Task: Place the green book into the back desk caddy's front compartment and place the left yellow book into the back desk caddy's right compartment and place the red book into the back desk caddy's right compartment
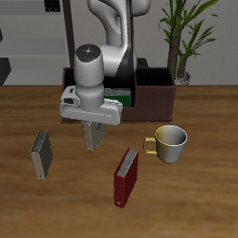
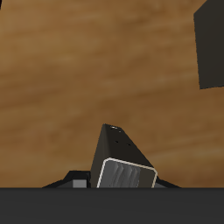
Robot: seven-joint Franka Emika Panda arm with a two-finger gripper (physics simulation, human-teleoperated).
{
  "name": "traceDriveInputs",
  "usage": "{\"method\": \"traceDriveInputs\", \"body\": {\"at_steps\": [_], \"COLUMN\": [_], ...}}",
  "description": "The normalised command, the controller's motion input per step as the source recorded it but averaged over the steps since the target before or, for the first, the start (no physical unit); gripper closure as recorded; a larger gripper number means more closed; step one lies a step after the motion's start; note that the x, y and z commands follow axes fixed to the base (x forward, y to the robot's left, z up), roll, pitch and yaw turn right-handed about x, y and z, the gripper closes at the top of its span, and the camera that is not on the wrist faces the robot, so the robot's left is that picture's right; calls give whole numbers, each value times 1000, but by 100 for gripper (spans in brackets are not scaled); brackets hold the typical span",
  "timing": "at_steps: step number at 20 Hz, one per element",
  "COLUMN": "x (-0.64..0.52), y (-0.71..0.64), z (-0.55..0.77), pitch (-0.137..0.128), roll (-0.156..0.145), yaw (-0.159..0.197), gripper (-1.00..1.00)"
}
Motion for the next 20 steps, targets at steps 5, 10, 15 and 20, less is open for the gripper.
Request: {"method": "traceDriveInputs", "body": {"at_steps": [5, 10, 15, 20], "x": [-105, -265, -343, -384], "y": [137, 385, 434, 428], "z": [271, 729, 790, 697], "pitch": [-14, -58, -70, -54], "roll": [22, 30, -29, -8], "yaw": [-10, 18, 41, 13], "gripper": [100, 100, 100, 100]}}
